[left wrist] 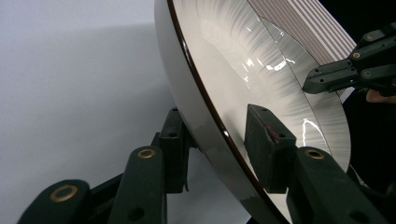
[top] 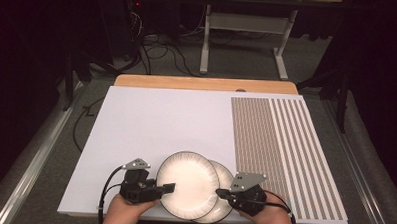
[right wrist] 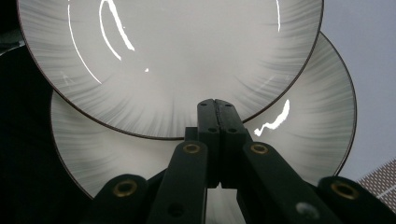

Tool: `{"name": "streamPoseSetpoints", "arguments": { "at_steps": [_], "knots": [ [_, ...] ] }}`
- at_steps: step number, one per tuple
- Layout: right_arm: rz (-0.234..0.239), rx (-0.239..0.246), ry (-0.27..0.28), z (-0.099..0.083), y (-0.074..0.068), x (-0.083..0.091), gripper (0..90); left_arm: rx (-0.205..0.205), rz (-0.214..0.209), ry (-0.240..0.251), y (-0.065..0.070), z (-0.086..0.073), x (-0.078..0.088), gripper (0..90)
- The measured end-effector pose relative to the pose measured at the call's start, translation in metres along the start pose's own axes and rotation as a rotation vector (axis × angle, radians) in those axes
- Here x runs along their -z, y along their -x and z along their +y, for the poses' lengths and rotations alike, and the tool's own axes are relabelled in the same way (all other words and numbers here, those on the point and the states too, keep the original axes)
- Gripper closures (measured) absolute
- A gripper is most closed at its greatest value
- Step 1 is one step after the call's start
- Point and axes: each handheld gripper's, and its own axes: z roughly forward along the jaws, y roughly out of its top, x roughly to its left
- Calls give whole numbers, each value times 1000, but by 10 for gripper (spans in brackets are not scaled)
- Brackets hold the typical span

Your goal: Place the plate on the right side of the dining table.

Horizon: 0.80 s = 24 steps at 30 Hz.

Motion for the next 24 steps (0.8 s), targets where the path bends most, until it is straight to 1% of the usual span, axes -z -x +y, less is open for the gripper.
{"name": "streamPoseSetpoints", "arguments": {
  "at_steps": [1,2,3,4,6,8,11,13,14,15,16,17,20,23,24],
  "knots": [
    [0,6,1,0,0,0,900,5,-4,0,-1,0,0,620],
    [0,-3,1,0,-1,1,900,18,-12,3,-2,0,1,630],
    [0,-3,1,0,-1,1,900,18,-12,3,-2,0,1,634],
    [-3,7,4,-1,0,2,900,29,-18,10,-3,0,1,641],
    [-5,0,8,-1,0,3,900,31,-23,15,-3,0,1,656],
    [-8,-7,18,-1,-1,4,900,41,-34,34,-4,-1,3,672],
    [-12,-7,28,-1,0,6,900,49,-43,47,-4,-1,4,687],
    [-17,-13,56,-1,1,10,900,59,-63,63,-5,-1,5,710],
    [-18,-29,67,-1,1,12,900,61,-66,67,-5,-1,5,715],
    [-18,-29,67,-1,1,12,900,61,-66,67,-5,-1,5,720],
    [-32,-36,87,-1,4,17,900,71,-72,80,-6,-2,6,726],
    [-32,-36,87,-1,4,17,900,71,-72,80,-6,-2,6,729],
    [-50,-50,117,-2,8,24,898,78,-81,102,-6,-2,7,742],
    [-70,-71,135,-4,12,31,867,83,-85,122,-7,-2,9,756],
    [-85,-87,154,-6,15,34,846,89,-95,135,-8,-2,9,765]
  ]
}}
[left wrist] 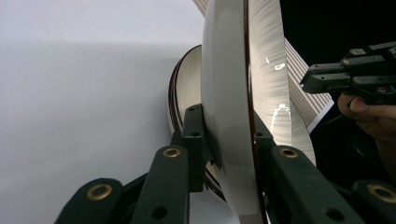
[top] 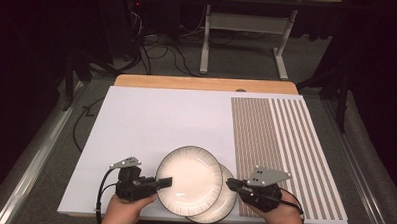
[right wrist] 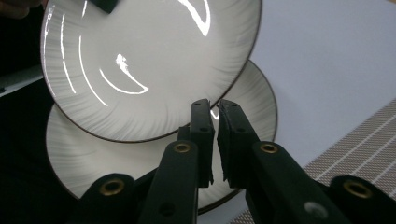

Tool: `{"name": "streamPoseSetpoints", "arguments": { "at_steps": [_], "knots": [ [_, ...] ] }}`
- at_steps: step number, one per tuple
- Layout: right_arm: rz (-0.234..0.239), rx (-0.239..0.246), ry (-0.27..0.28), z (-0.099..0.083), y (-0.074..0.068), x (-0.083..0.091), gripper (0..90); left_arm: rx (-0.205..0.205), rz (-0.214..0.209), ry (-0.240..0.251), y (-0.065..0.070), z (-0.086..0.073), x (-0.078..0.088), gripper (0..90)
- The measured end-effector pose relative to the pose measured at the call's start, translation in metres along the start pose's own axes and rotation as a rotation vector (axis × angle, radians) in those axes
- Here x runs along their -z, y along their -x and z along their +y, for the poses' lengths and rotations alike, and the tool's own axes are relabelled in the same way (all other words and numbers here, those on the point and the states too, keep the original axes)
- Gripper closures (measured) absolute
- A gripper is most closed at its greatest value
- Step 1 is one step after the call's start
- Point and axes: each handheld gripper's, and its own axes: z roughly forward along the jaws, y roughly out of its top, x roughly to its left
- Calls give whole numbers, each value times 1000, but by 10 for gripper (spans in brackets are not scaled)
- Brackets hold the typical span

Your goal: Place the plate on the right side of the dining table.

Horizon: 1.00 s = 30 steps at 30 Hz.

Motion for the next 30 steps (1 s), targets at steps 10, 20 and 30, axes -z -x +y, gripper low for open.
{"name": "streamPoseSetpoints", "arguments": {
  "at_steps": [10,20,30],
  "knots": [
    [-67,-47,38,-4,13,13,706,-43,-6,72,3,2,4,801],
    [-148,-91,88,-10,26,31,502,-110,27,119,3,6,8,804],
    [-235,-133,149,-14,36,44,137,-237,75,189,1,11,13,804]
  ]
}}
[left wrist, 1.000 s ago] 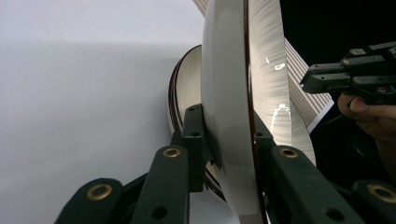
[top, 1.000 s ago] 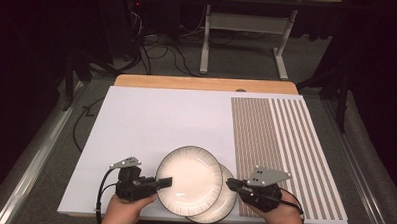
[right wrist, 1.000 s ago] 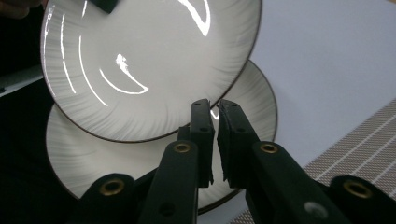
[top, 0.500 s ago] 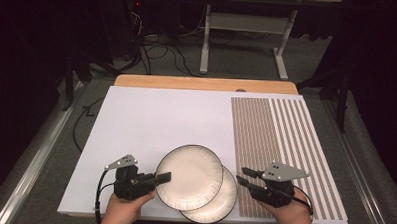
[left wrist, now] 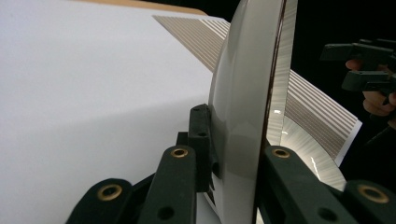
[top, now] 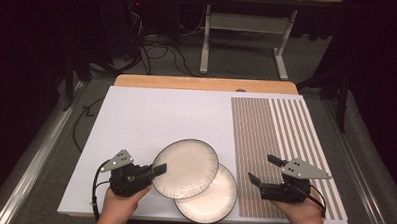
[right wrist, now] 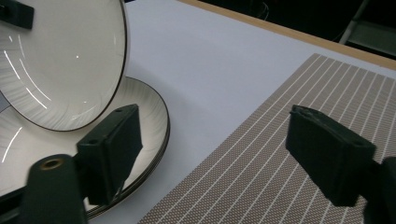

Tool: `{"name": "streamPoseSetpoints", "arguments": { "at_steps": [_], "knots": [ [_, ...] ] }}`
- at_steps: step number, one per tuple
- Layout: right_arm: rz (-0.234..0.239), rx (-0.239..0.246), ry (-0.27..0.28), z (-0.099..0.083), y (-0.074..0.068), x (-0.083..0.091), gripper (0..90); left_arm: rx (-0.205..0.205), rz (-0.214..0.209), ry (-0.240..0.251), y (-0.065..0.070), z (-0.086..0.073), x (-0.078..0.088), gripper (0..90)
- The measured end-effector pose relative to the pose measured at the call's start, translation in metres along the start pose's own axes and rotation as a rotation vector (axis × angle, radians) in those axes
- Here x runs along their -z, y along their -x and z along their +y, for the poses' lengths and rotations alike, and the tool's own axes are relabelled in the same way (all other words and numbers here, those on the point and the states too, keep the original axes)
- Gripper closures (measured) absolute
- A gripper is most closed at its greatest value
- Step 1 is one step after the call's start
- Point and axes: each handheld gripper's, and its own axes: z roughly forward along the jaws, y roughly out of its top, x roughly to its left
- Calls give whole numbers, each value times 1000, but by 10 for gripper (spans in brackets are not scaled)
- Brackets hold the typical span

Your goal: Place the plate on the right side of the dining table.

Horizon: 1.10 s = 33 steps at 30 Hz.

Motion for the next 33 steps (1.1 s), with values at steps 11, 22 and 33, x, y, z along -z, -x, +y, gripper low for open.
{"name": "streamPoseSetpoints", "arguments": {
  "at_steps": [11,22,33],
  "knots": [
    [-39,-7,26,-5,3,2,3,-116,27,41,5,-1,6,801],
    [3,-6,55,1,-8,-2,4,-181,32,40,10,0,7,800],
    [79,15,29,16,-29,-32,18,-177,23,35,6,0,7,795]
  ]
}}
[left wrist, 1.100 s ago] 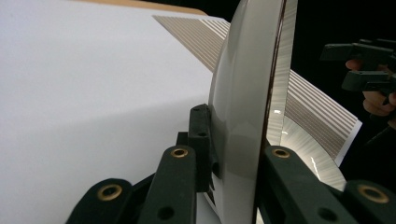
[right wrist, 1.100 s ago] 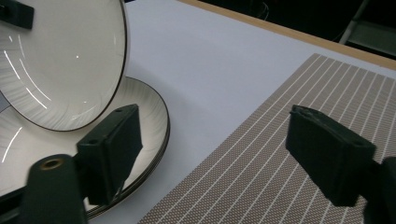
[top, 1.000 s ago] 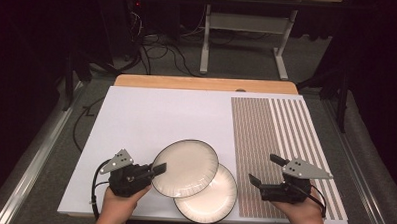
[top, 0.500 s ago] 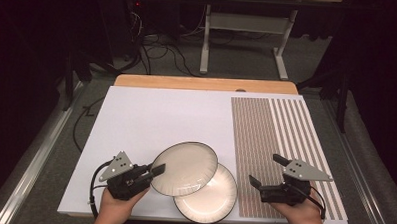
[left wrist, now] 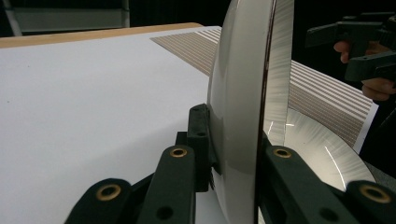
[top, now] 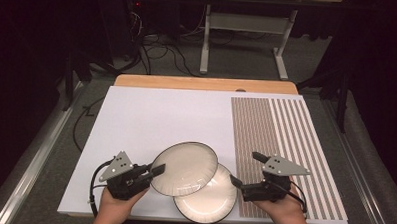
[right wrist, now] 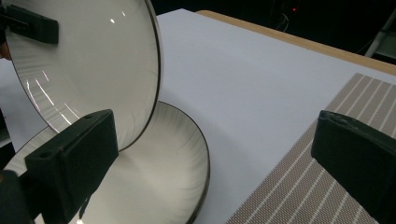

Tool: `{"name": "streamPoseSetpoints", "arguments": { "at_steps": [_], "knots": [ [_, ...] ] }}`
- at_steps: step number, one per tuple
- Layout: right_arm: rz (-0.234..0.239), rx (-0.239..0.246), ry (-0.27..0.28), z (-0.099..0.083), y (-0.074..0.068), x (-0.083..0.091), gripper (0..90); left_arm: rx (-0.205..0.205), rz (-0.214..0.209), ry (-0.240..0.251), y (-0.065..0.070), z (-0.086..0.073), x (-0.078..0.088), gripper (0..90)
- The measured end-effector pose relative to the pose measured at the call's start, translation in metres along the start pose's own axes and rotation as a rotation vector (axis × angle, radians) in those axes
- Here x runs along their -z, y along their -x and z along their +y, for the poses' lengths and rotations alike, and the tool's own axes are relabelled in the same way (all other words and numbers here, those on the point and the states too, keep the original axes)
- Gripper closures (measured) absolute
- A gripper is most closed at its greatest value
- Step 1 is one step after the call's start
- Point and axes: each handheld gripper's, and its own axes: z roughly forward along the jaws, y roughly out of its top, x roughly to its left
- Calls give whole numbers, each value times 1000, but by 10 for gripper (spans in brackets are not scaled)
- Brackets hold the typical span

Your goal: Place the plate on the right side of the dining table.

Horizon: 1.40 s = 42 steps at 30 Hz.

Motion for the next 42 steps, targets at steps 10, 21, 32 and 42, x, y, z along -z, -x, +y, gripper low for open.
{"name": "streamPoseSetpoints", "arguments": {
  "at_steps": [10,21,32,42],
  "knots": [
    [73,2,-5,17,-15,-26,82,-19,1,-4,1,1,1,795],
    [108,-28,-40,16,-25,-52,252,-45,2,-11,-1,0,3,789],
    [156,-81,-53,8,-25,-62,563,-62,5,-13,0,0,4,786],
    [166,-118,-66,4,-25,-67,734,-42,2,-10,-3,-2,2,783]
  ]
}}
